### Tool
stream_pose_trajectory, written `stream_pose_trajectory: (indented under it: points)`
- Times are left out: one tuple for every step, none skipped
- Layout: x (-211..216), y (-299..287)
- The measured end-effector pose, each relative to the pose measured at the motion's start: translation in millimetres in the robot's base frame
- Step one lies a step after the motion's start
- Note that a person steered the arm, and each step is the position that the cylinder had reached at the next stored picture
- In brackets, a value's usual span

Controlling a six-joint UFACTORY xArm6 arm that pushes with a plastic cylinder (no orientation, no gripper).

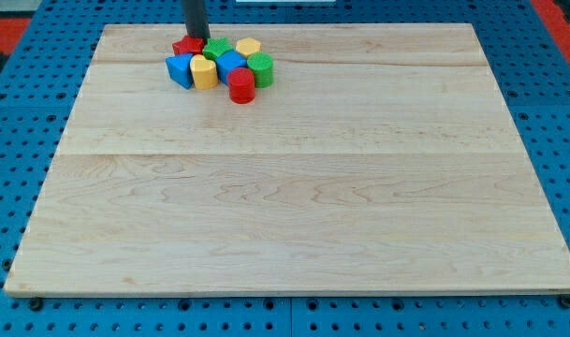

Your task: Push the red star and triangle towards the bottom side of the board

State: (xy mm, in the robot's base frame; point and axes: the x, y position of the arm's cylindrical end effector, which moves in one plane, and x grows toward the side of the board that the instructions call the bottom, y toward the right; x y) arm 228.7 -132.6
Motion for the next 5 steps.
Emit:
stream_pose_trajectory:
  points:
    - [1.3,-6.3]
    - [6.2,-6.3]
    - [26.6,-28.9]
    - [35.3,-60.7]
    - [64.5,-131.4]
